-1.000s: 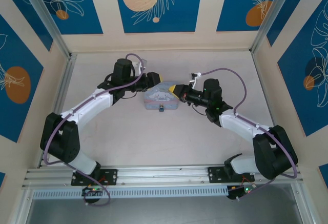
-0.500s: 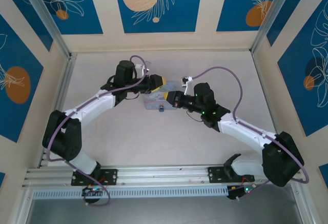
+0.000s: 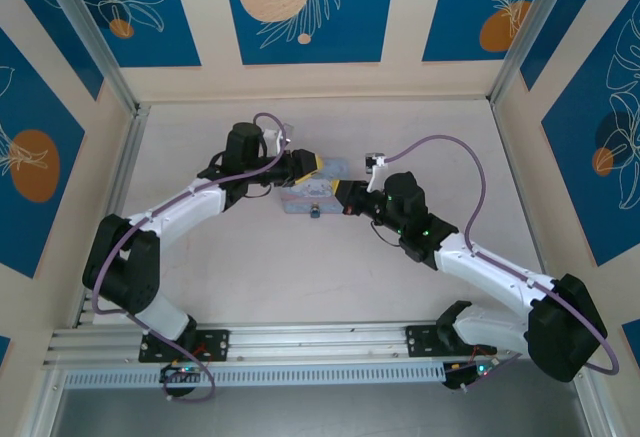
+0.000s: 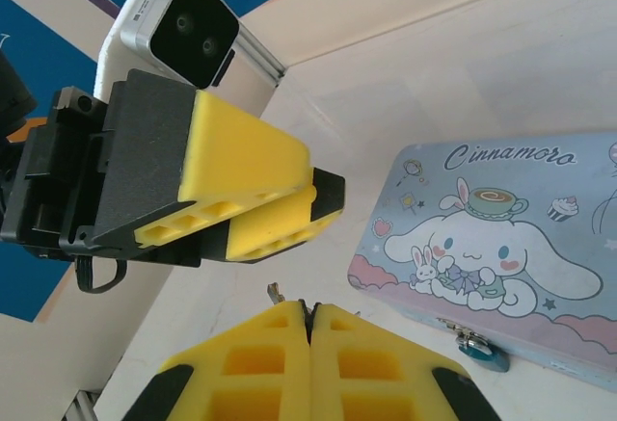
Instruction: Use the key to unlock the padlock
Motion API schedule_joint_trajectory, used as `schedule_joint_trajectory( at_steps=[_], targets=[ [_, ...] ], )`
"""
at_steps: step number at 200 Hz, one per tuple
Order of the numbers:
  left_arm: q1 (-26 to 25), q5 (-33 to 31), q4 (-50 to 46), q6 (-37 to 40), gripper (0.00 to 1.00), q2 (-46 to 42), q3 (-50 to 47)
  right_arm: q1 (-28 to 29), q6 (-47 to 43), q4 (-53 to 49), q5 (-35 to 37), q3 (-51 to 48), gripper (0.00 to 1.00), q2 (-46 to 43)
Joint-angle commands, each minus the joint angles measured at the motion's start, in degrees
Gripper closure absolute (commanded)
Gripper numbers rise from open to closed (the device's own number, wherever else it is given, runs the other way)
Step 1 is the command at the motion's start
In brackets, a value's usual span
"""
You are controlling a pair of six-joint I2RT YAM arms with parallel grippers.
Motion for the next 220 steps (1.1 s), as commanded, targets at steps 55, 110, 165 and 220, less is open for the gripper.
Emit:
schedule_joint_trajectory(
  at_steps=[55,110,165,220],
  targets=[
    [-1.0,1.5,6.9,-2.8,0.58,-1.0,-2.9,-3.9,6.9,-0.5,-2.7,0.5,1.00,1.5],
    [-1.9,-1.5,12.0,-6.5,0.60,-0.5,-4.8,-7.4,18.1,5.0,-10.8,1.0,1.00,6.3],
    [-3.0,-2.8,12.7,-6.8,0.62,0.9,-5.1,-9.0,24.7,10.8,-14.2,-0.8,1.00,9.1],
    [-3.8,-3.4,13.6,-7.0,0.67,2.2,-5.0,-9.2,26.0,11.8,-14.8,-0.9,1.00,10.0]
  ],
)
